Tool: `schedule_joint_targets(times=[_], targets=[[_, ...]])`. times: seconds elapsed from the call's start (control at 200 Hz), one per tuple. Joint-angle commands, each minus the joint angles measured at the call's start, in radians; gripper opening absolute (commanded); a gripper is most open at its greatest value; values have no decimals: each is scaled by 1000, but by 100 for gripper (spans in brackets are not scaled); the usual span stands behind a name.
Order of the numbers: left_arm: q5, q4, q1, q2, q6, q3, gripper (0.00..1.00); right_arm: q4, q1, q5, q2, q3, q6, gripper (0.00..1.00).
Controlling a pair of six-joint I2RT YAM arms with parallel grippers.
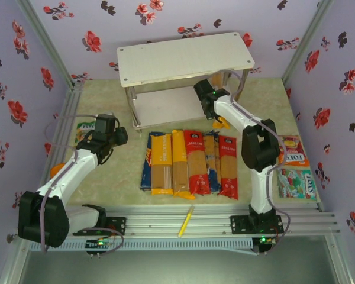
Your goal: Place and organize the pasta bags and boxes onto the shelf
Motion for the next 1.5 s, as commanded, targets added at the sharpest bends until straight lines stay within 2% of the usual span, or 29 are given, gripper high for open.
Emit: schedule_joint_targets(times=[0.0, 0.295, 0.37, 0.445, 0.635, 0.995, 1.065, 1.2, 1.285, 1.395, 1.5], targets=[[13, -15, 8, 13, 12, 34, 42, 68, -8, 87, 14, 76, -24, 3], [14, -11, 8, 30, 10, 41, 42, 47, -9, 80, 38, 95, -67, 5], [13, -13, 7, 33, 12, 46, 42, 49, -11, 97, 45, 108, -82, 10], [14, -14, 7, 35, 13, 49, 42, 62, -11, 122, 53, 119, -98, 19], [14, -17, 7, 38, 14, 55, 43, 75, -10, 151, 93, 170, -130, 32], [13, -30, 8, 36, 14, 63, 43, 44, -37, 147, 156, 251, -120, 34], [14, -32, 7, 31, 14, 63, 43, 31, -37, 134, 127, 236, -96, 37], [9, -20, 8, 23, 19, 57, 43, 113, -35, 67, 6, 105, -78, 53], [12, -3, 8, 16, 26, 45, 43, 131, -34, 10, -60, 52, -69, 55], [91, 31, -6, -8, 58, 18, 42, 103, -22, -42, -134, 0, -47, 58], [97, 31, -87, -40, 75, 6, 41, 25, -10, -108, -202, -43, 0, 60]])
